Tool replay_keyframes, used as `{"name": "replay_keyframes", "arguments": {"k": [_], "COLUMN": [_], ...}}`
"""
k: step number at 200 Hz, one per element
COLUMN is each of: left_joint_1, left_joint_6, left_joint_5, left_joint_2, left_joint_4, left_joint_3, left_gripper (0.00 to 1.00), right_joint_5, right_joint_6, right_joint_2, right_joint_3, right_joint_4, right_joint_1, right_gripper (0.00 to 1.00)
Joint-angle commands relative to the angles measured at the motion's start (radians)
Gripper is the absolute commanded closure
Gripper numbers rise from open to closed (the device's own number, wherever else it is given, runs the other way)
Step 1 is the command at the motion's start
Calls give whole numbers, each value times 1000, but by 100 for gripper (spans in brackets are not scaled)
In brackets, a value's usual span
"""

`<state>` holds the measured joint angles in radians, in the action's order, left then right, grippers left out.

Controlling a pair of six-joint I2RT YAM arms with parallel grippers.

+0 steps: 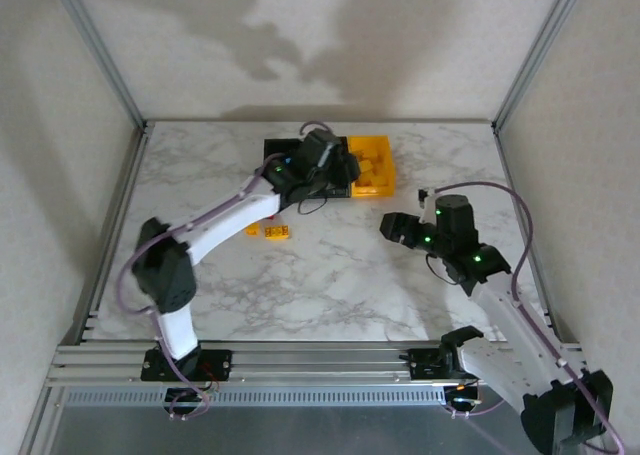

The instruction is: Sort the legos into containers by color

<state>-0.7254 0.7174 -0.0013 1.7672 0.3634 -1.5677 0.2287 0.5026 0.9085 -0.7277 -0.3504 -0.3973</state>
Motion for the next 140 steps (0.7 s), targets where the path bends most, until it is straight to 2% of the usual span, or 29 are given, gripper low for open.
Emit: {"name": "replay_keyframes", "arguments": {"k": [1,26,65,85,98,140], "left_joint_1": [35,81,133,180,209,293], "left_joint_6": [6,60,136,172,200,214], "left_joint_5": [-67,-69,-61,-84,-93,-58], "left_joint_2": [-166,-366,-594,-713,-788,-913], "left_joint_4": [0,-22,38,113,148,239], "left_joint_3": [236,487,721,797,843,921], "left_gripper": [38,38,35,32,26,24], "right_joint_5": [-74,-121,-193,-216,-224,-252], "right_joint_6": [18,43,79,102,110,119], "right_joint_2": [83,194,401,540,633,895], "right_joint_3": [-48,-78,-177,-255,-322,-535], "right_joint_4": [68,124,169,170,163,109], "right_joint_1": [-105,-206,-338,-383,-410,-475], "right_gripper": [30,28,23,22,21,17]}}
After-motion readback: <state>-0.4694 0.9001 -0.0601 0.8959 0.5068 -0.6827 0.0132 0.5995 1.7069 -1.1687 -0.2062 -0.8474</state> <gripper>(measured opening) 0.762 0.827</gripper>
